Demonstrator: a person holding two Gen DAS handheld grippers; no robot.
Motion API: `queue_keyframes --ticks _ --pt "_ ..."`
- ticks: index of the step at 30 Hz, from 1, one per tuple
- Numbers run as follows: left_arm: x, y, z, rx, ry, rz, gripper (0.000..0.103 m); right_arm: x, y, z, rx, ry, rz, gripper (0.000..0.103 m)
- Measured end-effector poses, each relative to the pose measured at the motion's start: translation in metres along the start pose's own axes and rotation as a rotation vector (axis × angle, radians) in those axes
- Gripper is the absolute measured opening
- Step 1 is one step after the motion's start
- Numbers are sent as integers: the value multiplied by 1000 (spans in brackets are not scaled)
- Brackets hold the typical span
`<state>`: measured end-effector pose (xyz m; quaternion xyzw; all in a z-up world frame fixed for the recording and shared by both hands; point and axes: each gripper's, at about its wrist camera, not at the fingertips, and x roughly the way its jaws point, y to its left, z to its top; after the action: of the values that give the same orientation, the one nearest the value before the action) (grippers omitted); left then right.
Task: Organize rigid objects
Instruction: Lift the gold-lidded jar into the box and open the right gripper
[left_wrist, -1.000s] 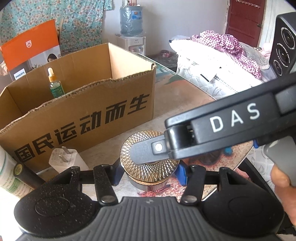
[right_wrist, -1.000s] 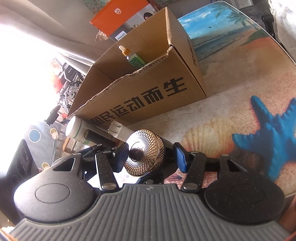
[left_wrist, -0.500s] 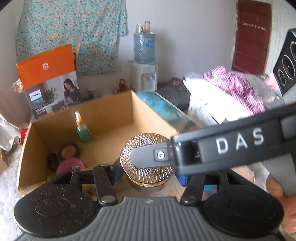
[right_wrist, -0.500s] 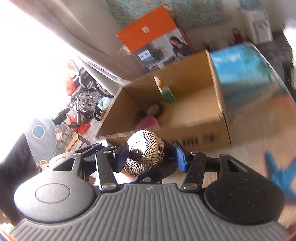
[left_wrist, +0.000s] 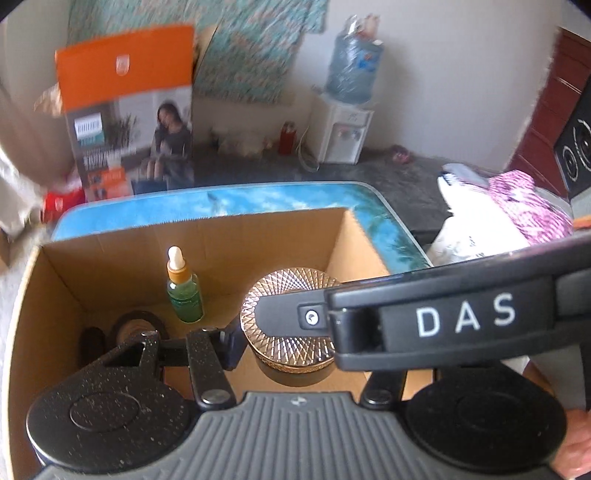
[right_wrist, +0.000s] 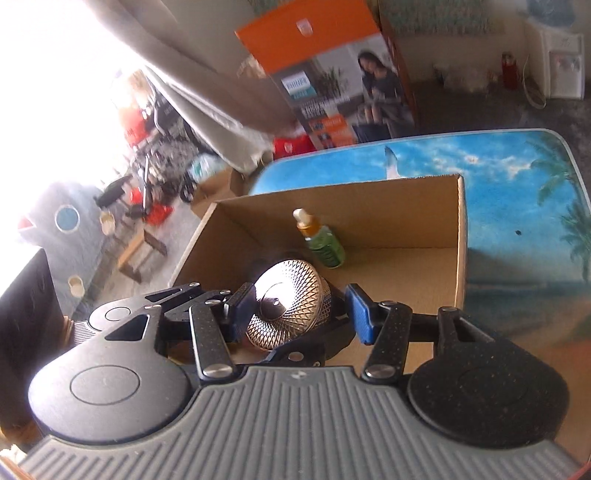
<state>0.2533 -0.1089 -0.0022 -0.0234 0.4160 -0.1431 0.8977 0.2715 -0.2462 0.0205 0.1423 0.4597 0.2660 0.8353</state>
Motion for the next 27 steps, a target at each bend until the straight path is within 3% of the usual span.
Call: queue_keyframes --ticks 5,12,20,27 --pt "38 22 18 -82 60 -19 57 38 -17 25 -22 69 -29 52" --pt "65 28 31 -109 81 -18 57 69 -28 52 -76 109 -76 52" --pt "75 24 41 -113 75 -14 66 81 -31 64 -120 73 -103 51" --pt "52 12 38 -88 38 -7 75 51 -32 50 -81 -12 -73 51"
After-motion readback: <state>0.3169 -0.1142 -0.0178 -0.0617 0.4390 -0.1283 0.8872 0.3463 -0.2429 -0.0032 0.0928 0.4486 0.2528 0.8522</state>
